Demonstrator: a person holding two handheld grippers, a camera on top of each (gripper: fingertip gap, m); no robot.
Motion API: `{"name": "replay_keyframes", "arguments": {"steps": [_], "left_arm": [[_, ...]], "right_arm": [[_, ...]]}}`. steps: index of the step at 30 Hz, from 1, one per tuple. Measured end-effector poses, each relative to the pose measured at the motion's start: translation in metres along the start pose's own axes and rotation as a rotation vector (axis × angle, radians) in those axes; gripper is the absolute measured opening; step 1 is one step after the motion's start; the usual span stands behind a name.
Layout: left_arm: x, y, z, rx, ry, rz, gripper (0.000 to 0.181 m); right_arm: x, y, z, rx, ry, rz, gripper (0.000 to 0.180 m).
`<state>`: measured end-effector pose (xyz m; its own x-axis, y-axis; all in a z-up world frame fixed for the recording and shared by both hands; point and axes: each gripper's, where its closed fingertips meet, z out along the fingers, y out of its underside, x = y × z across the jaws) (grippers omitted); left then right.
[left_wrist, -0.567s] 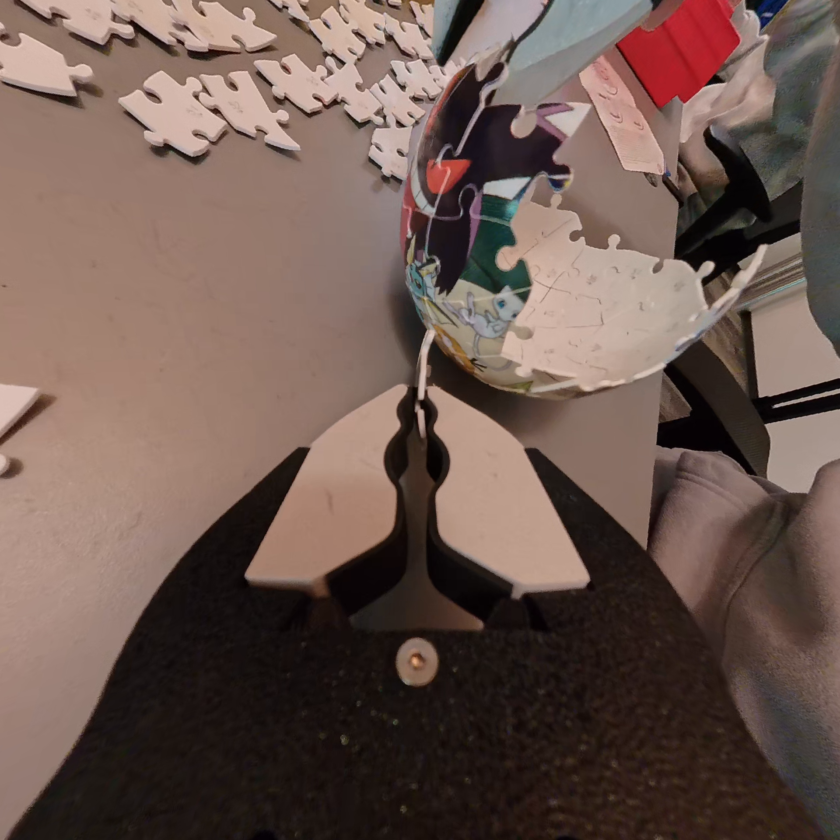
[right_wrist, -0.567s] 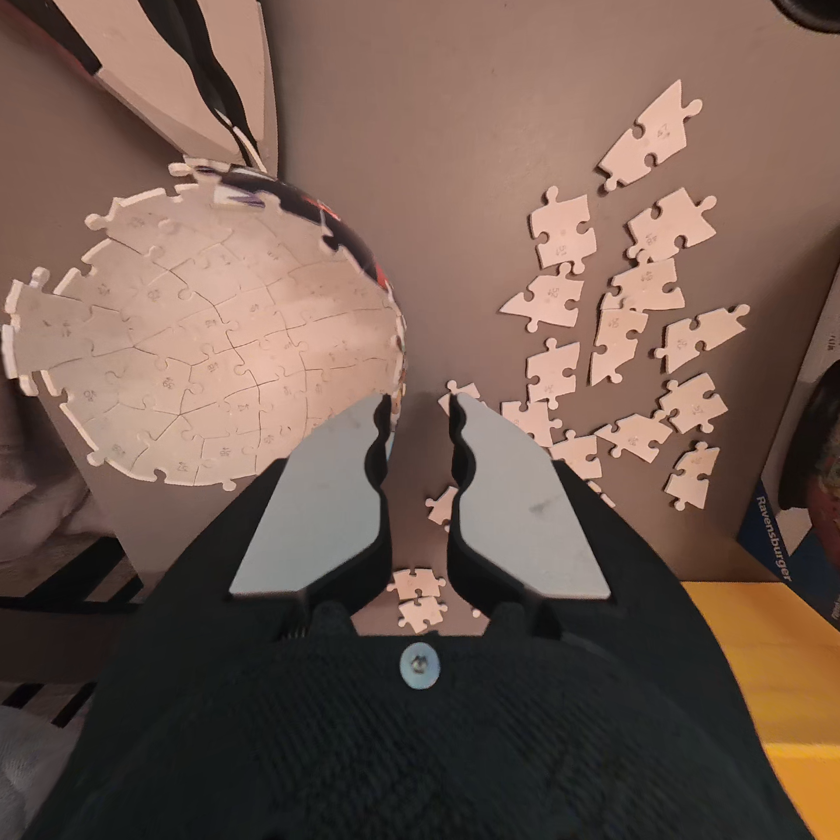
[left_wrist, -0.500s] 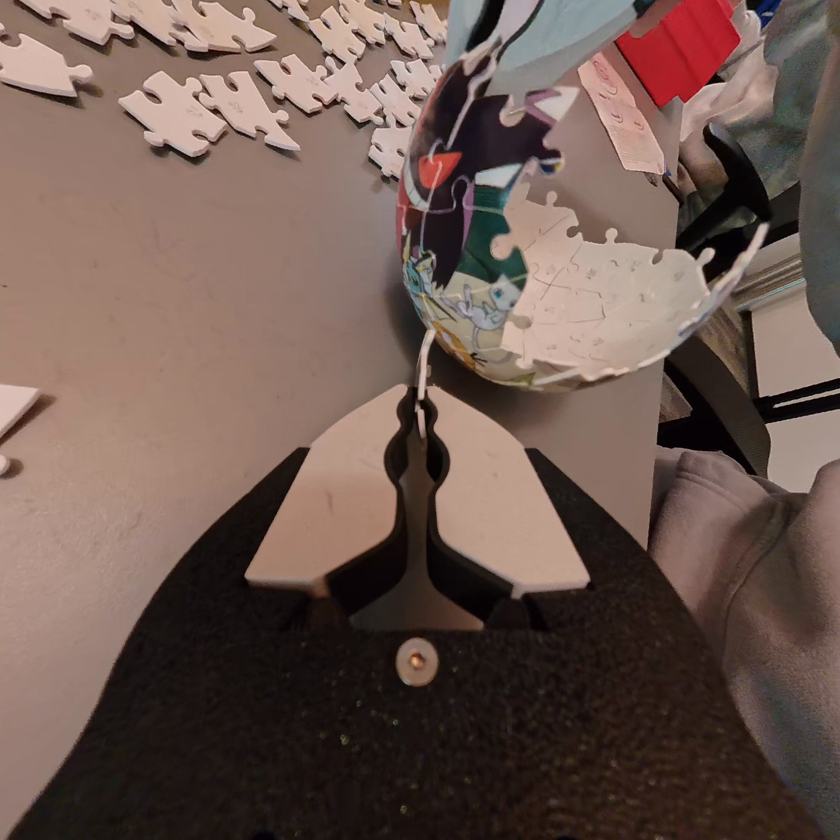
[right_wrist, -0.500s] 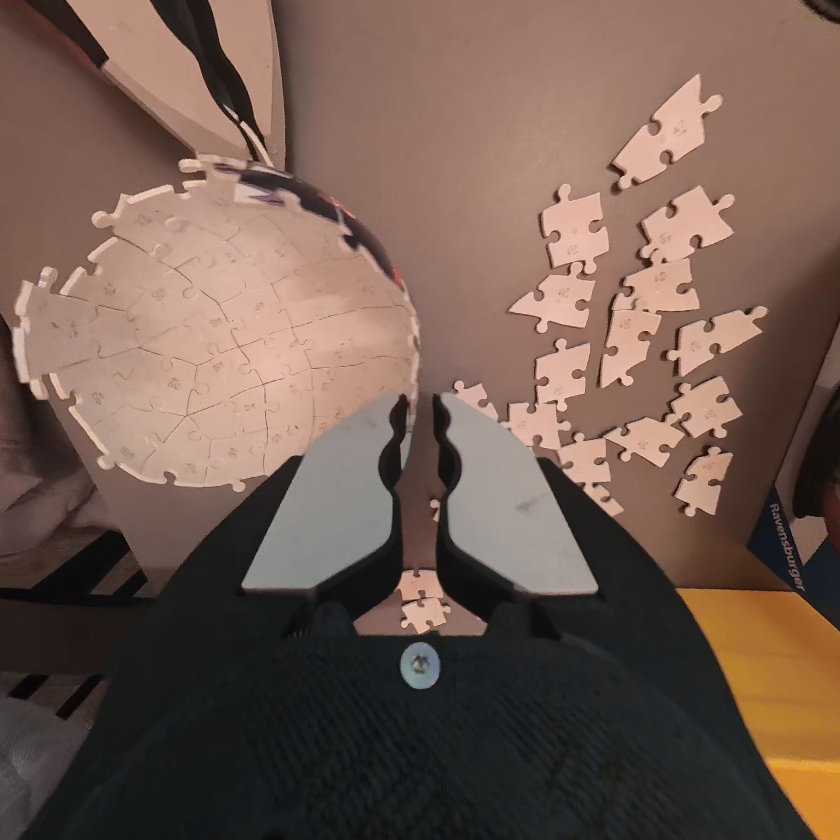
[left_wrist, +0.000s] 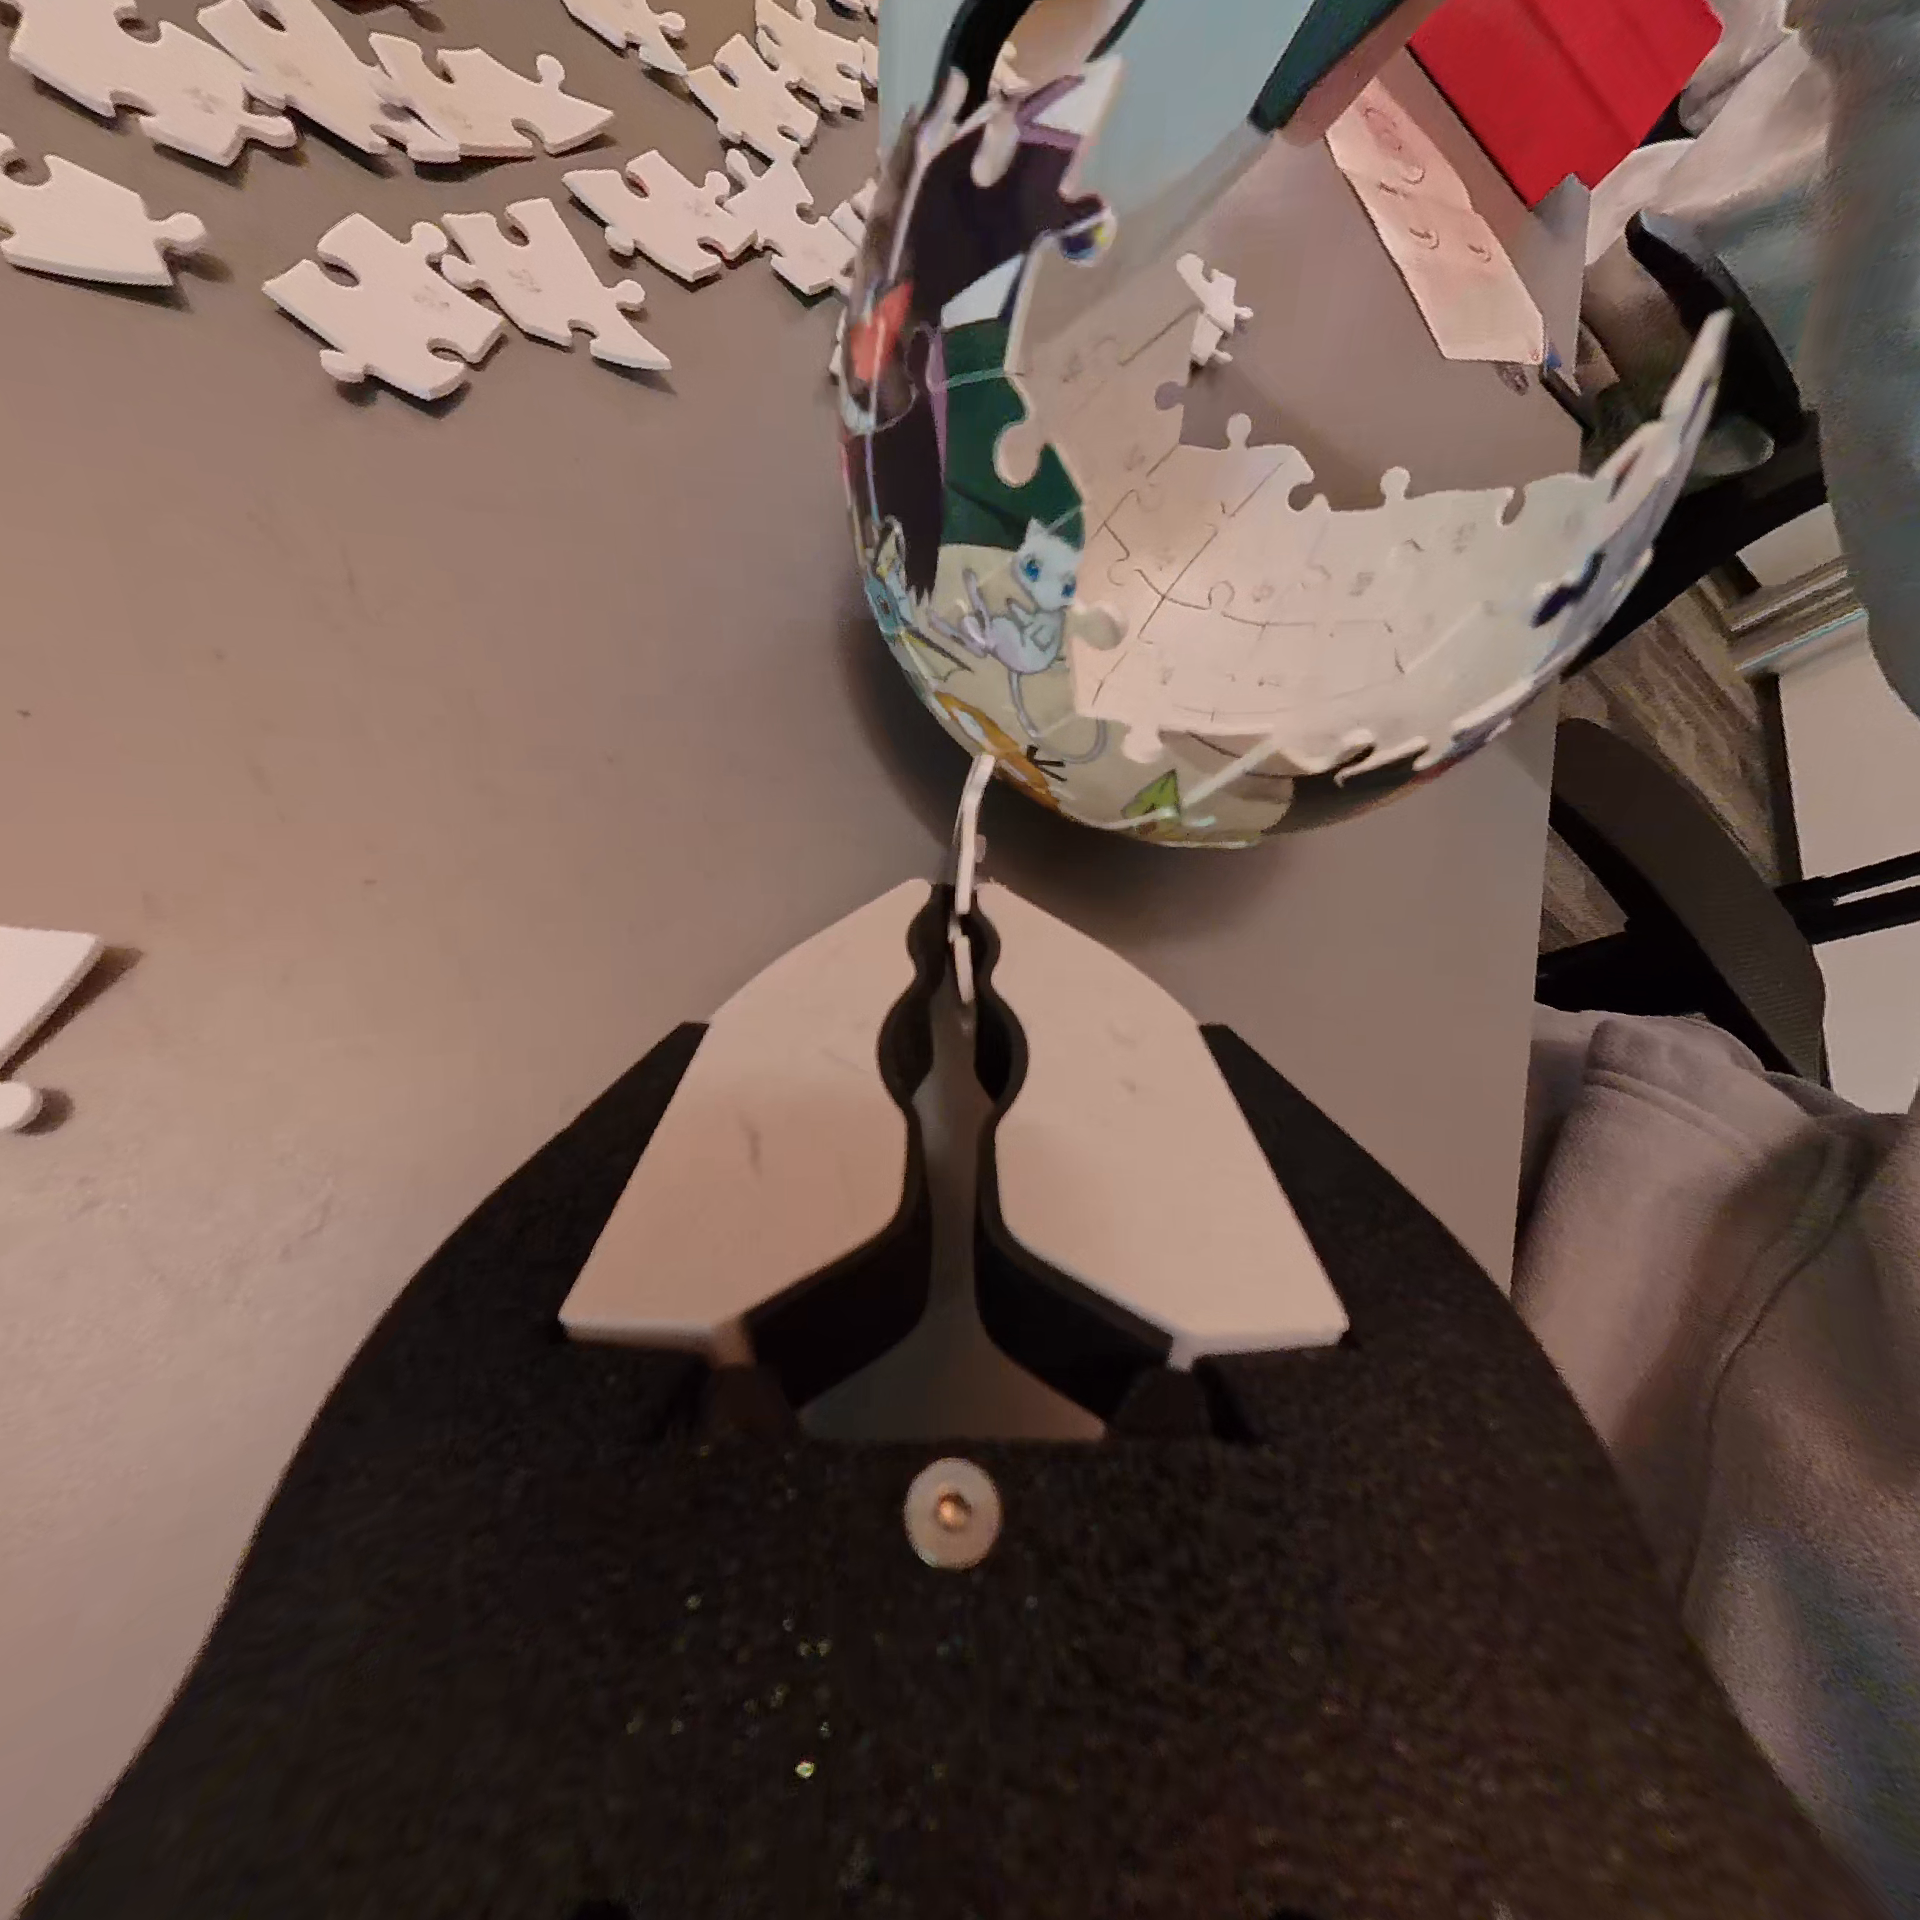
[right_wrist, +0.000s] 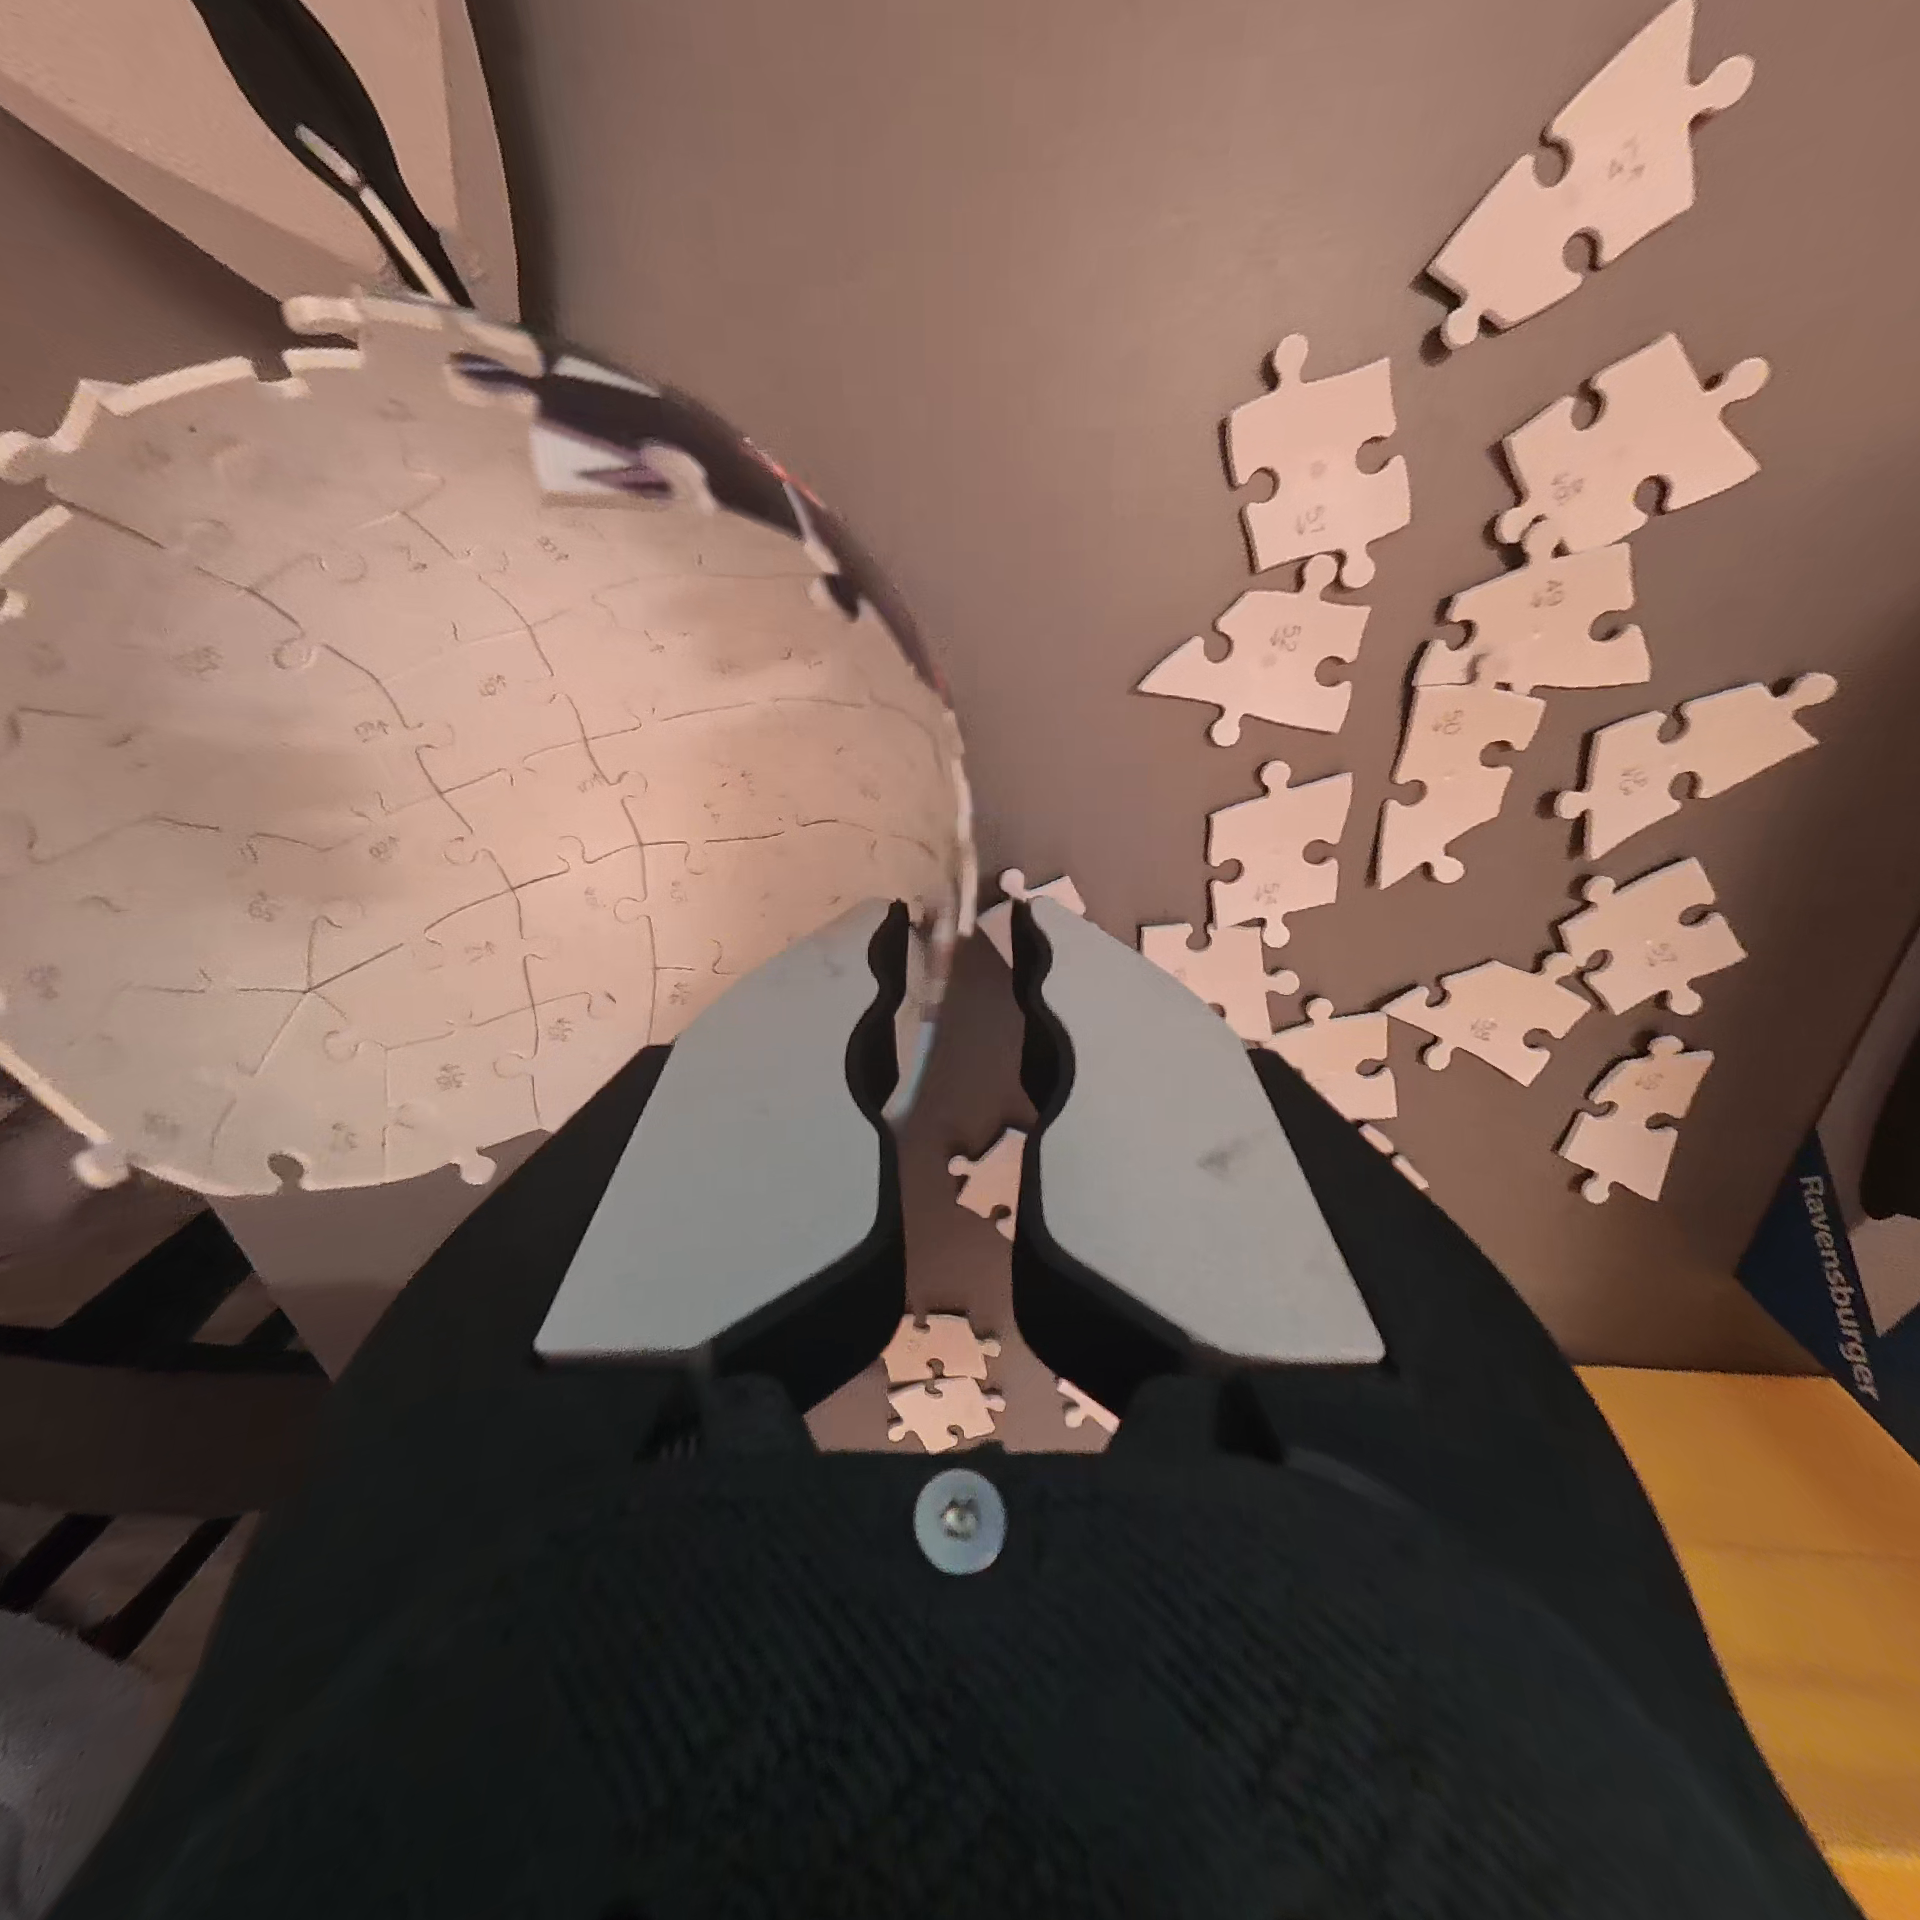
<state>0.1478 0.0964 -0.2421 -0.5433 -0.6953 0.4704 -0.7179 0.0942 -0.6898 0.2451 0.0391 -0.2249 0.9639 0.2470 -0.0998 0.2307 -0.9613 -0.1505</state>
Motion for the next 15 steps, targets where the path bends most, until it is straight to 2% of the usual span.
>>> {"name": "replay_keyframes", "arguments": {"steps": [1, 12, 15], "left_arm": [[0.0001, -0.0001, 0.0000, 0.001, 0.001, 0.000, 0.001], [0.0003, 0.0009, 0.0005, -0.006, -0.001, 0.003, 0.001], [0.0006, 0.0012, 0.0007, -0.009, -0.001, 0.008, 0.002]], "right_arm": [[-0.0009, 0.0006, 0.0018, -0.007, -0.012, -0.003, 0.020], [-0.0023, -0.0022, 0.0032, -0.058, -0.056, -0.032, 0.017], [-0.0057, -0.0035, 0.0042, -0.078, -0.089, -0.035, 0.009]]}}
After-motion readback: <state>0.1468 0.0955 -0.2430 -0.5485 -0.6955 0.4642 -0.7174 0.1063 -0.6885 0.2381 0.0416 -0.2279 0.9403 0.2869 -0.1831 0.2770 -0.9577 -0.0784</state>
